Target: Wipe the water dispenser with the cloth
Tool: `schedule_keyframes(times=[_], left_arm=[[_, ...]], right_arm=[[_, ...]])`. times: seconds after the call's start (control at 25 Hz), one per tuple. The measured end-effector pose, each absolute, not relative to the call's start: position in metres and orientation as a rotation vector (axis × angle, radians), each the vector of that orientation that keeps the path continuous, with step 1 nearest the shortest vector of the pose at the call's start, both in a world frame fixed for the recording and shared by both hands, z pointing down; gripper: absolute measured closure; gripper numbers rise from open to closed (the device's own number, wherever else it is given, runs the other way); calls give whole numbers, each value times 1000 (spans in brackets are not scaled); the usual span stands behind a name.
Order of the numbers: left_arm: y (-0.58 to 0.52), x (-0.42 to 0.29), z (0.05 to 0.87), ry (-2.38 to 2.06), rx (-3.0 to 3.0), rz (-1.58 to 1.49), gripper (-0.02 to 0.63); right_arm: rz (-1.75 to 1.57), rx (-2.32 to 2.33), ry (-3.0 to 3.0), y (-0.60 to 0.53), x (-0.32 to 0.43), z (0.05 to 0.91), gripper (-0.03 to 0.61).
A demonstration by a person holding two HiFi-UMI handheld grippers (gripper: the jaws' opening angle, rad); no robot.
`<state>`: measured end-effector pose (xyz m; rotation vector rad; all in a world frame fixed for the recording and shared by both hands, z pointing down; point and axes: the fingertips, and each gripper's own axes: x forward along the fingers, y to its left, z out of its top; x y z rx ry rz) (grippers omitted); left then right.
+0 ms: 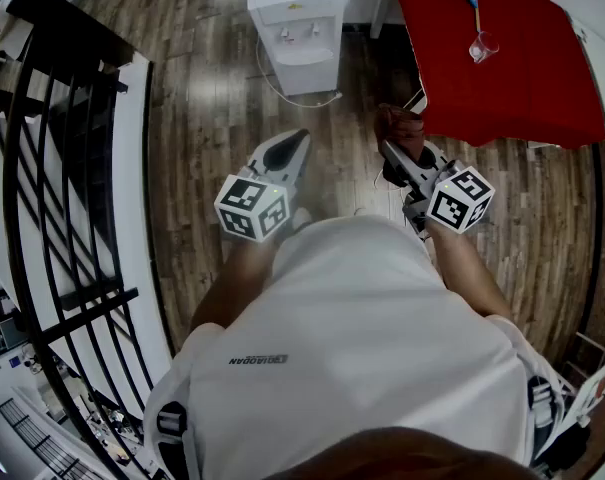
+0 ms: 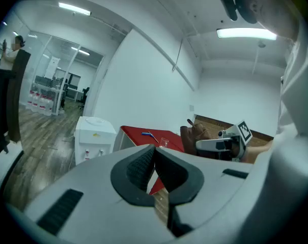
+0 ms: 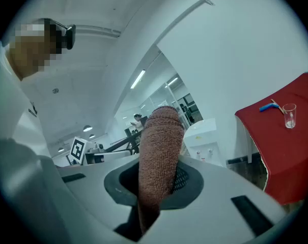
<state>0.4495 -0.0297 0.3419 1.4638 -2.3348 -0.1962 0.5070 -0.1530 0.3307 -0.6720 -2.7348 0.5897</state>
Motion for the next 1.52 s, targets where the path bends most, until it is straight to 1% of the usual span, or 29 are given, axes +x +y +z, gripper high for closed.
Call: schedule_keyframes(times=[0.4, 0.6, 0.68, 0.8, 0.88, 1.08, 1.24, 1.52], left_arm=[[-69, 484, 342, -2340, 1418, -157, 621], [-90, 499, 352, -2331, 1382, -145, 621], [-97, 502, 356, -2322, 1350, -189, 621], [-103, 501, 357, -2283, 1275, -388, 621], [-106, 501, 358, -2273, 1227, -455, 621], [-110, 511, 360, -2250, 1239, -301, 621], [-107, 501, 370, -2207, 1243, -157, 621], [-101, 473, 390, -2175, 1239, -80, 621]], right_arm=[[610, -704, -2700, -193, 534, 334, 528], [678, -777, -2670, -207, 547, 338, 528], [661, -802, -2669, -212, 552, 341, 528], [648, -844, -2661, -221, 558, 342, 528], [657, -889, -2648, -226, 561, 342, 528], [654, -894, -2639, -235, 557, 347, 528], [623, -832, -2637, -242, 541, 362, 528], [289, -885, -2560, -222, 517, 387, 528]])
